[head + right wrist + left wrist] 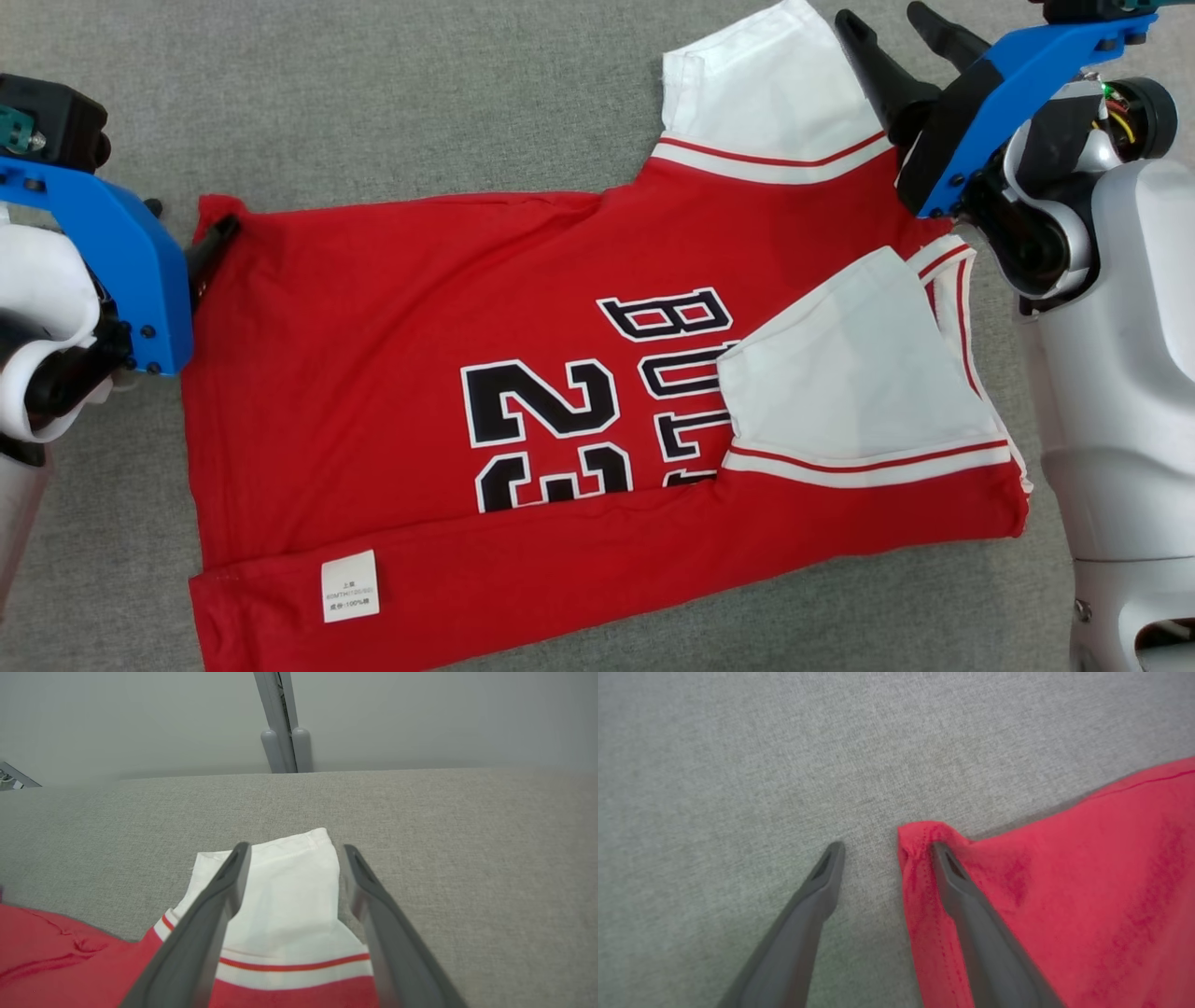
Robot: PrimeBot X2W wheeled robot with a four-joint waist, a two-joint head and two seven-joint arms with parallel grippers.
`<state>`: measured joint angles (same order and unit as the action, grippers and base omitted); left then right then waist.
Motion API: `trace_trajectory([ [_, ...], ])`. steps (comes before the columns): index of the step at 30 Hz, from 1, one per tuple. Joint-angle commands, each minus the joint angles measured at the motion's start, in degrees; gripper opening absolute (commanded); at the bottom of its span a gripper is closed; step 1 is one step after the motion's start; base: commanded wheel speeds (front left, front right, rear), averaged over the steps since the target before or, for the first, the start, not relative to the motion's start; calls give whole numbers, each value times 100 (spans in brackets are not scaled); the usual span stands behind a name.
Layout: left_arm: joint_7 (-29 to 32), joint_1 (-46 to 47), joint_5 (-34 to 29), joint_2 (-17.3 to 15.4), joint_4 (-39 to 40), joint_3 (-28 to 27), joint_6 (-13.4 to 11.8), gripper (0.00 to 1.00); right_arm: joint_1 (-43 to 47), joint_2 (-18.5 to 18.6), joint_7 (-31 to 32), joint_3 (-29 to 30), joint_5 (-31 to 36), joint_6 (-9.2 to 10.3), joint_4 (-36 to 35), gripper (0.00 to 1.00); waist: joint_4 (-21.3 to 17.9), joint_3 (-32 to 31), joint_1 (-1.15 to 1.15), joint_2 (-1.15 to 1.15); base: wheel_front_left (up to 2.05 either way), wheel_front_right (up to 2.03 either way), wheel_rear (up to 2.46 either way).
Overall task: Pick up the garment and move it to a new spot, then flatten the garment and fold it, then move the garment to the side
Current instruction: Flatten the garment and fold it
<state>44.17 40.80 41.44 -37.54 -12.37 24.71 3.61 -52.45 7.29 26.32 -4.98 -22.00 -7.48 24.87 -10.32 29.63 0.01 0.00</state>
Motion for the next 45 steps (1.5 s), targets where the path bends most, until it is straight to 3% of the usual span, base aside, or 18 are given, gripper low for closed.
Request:
trace_trajectory([
  [1,-4,28,34,52,-49,45,26,100,-111,22,-74,38,-58,-3,90,100,33,45,-1,0,0,0,0],
  [4,30,60,136,167,-78,51,43,73,-190,42,-174,64,-121,-3,285,100,64,111,-1,0,0,0,0],
  [5,71,61,165,183,-83,66,38,56,-200,49,-194,52,-131,-3,333,100,74,129,-1,0,0,0,0],
  [8,214,39,258,228,-97,118,49,18,-290,34,-271,12,-143,-3,469,100,102,172,-1,0,0,0,0],
  [9,248,31,298,245,-101,122,45,0,-310,35,-293,7,-151,-3,500,100,116,183,-1,0,0,0,0],
  [16,-260,106,190,394,43,60,41,0,-600,253,-266,141,53,-3,899,100,369,229,-1,0,0,0,0],
  [22,-985,57,89,785,234,163,141,0,-1020,653,293,544,786,-3,1509,100,965,323,-1,0,0,0,0],
  [26,-1294,39,12,944,319,301,195,0,-1166,904,572,480,1289,-2,1697,100,1248,420,-1,0,0,0,0],
  [33,-1601,11,23,1191,205,469,256,0,-1125,912,1105,611,1351,-3,1944,100,1496,464,-1,0,0,0,0],
  [34,-1621,8,34,1211,182,479,261,0,-1091,908,1145,590,1337,-3,1938,90,1503,468,-1,0,0,0,0],
  [35,-1653,9,41,1219,157,484,266,0,-1068,907,1151,605,1304,-4,1911,50,1505,472,-1,0,0,0,0],
  [36,-1682,13,40,1227,127,488,270,0,-1051,907,1087,636,1284,-3,1860,0,1500,475,-1,0,0,0,0],
  [45,-2631,-177,-104,1322,-190,110,-69,0,-822,864,355,942,616,-2,1282,0,1273,209,-1,0,0,0,0],
])
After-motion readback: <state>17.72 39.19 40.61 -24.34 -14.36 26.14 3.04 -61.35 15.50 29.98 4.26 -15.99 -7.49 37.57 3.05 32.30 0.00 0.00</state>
